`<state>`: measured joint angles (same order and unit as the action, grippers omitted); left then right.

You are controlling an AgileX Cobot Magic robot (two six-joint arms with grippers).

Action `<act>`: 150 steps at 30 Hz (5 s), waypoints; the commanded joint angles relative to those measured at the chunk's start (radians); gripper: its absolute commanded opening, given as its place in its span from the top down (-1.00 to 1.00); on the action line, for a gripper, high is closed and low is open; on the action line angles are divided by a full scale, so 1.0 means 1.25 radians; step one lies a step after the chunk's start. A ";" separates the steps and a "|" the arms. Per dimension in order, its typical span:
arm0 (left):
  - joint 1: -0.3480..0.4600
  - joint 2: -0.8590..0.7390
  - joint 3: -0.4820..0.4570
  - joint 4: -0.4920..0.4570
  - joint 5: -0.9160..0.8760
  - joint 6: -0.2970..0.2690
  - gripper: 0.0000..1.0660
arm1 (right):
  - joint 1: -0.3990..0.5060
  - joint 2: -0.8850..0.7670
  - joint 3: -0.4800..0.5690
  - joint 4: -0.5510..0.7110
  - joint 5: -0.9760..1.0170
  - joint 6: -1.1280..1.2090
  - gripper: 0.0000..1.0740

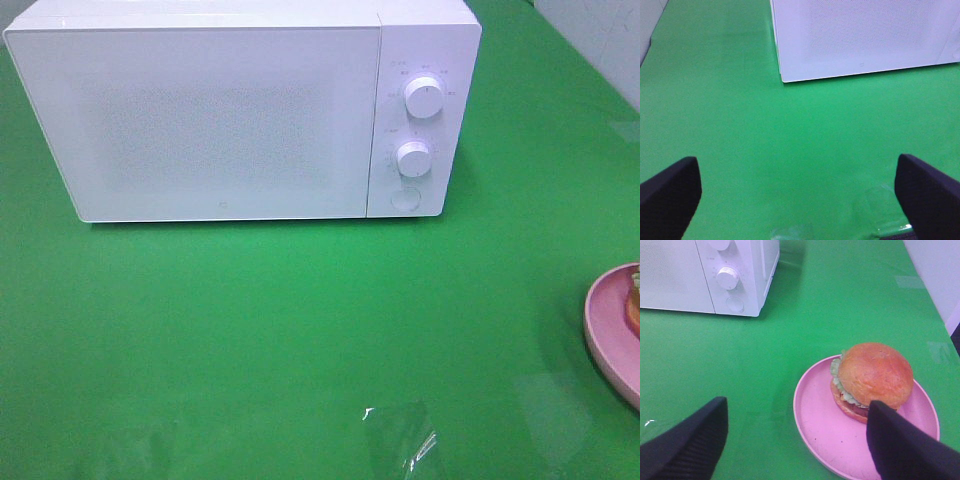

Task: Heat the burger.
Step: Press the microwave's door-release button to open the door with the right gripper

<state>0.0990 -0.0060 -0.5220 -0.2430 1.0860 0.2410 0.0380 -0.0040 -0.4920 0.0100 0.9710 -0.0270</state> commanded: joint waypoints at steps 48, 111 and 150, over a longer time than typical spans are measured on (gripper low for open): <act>0.004 -0.003 0.002 -0.006 -0.010 0.002 -0.83 | -0.001 0.275 0.006 0.000 -0.363 0.014 -0.36; 0.004 -0.003 0.002 -0.006 -0.010 0.002 -0.83 | 0.368 1.082 0.164 0.442 -1.553 -0.340 -0.36; 0.004 -0.003 0.002 -0.006 -0.010 0.002 -0.83 | 0.551 1.377 0.026 0.538 -1.709 -0.138 -0.30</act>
<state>0.0990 -0.0060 -0.5220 -0.2430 1.0860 0.2410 0.7250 1.7180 -0.4490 0.6840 -1.1520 -0.1880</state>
